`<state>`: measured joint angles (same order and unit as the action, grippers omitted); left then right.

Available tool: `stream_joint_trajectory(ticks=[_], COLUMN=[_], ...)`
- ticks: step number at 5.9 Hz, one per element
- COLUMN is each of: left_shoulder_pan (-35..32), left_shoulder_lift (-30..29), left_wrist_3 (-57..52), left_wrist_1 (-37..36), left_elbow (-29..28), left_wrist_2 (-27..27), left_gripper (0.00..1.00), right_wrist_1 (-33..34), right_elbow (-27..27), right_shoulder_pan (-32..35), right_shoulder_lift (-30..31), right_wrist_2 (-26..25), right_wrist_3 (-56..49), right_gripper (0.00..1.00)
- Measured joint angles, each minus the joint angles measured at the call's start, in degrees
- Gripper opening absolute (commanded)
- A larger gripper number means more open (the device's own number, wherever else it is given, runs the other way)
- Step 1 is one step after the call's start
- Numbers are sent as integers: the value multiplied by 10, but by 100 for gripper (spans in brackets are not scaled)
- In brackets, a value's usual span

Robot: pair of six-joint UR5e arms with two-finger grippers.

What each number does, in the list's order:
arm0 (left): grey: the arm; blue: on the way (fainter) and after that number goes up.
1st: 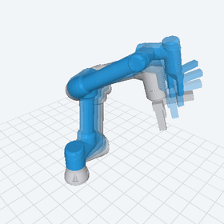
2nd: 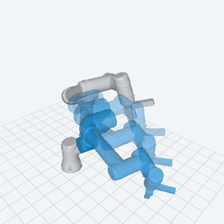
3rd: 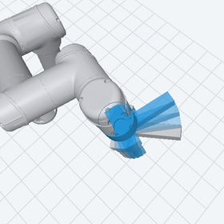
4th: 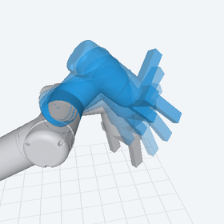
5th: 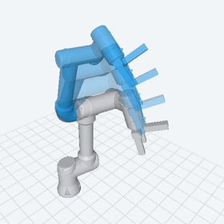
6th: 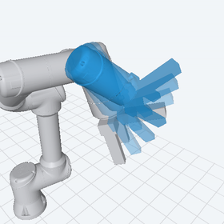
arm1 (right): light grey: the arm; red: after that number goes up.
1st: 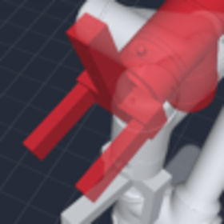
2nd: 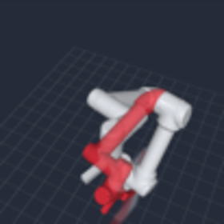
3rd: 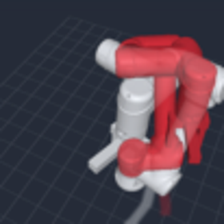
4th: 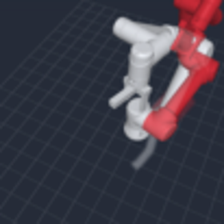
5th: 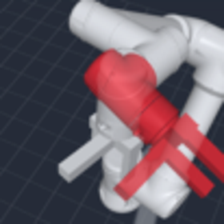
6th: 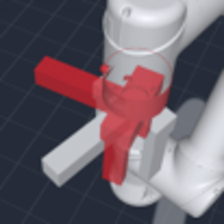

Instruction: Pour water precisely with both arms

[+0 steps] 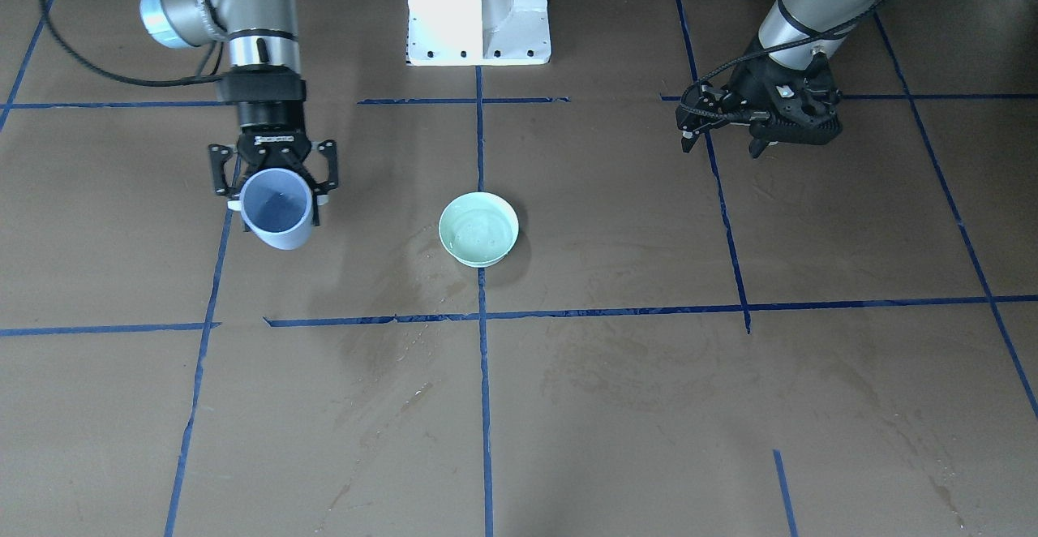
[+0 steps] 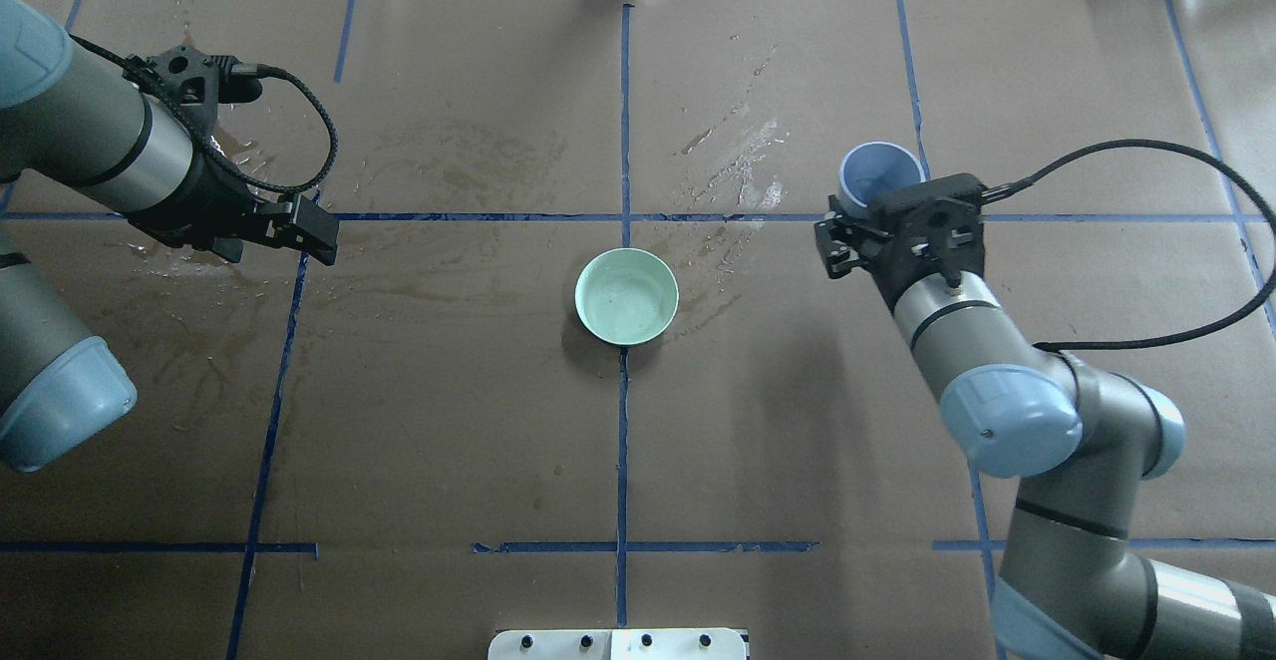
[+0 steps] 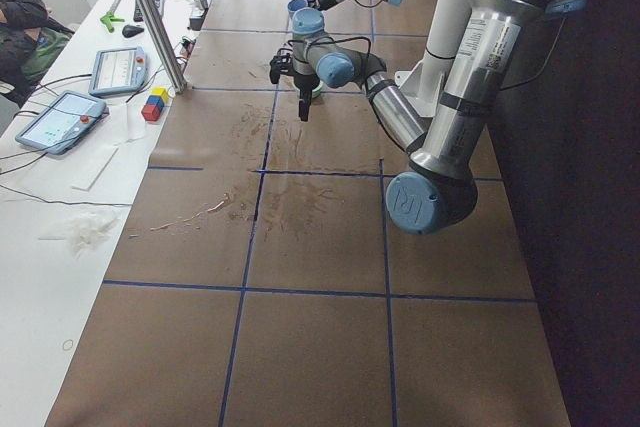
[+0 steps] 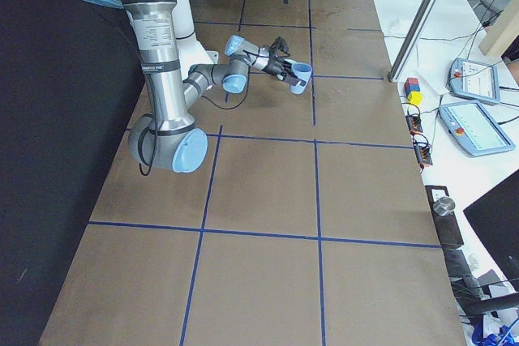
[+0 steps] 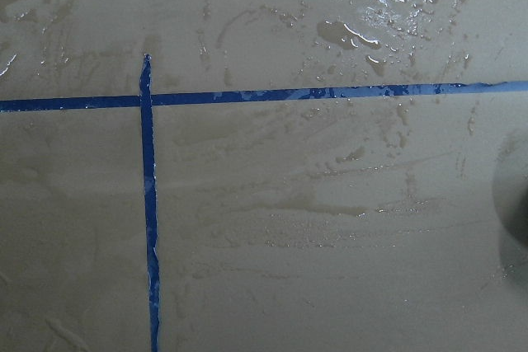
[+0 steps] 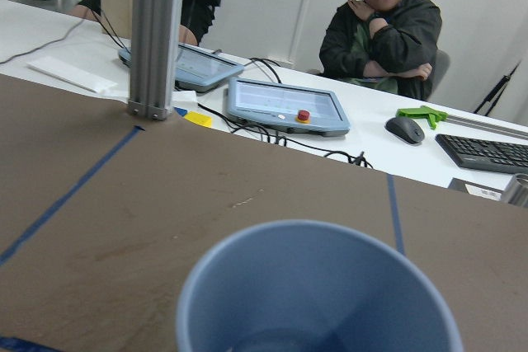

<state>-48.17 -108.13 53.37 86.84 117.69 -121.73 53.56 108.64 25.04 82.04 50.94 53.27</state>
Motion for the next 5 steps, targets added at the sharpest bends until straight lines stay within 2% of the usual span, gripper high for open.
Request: stream_joint_trajectory(ticks=[1,3,5], left_shoulder_pan=[0,1,2], left_shoulder_lift=[0,-1,-1], left_wrist_3=[0,1,1], left_wrist_1=[0,0,0], left_elbow=[0,-1,0], left_wrist_2=[0,0,0], left_gripper=[100,100,100], right_wrist_1=[-35,-128,-236], right_elbow=[0,-15,-89], right_shoulder_pan=[28,55,69], right_shoulder_lift=[48,134,154], right_wrist_2=[24,37,38], right_wrist_3=[16,23,31], right_gripper=[0,0,0])
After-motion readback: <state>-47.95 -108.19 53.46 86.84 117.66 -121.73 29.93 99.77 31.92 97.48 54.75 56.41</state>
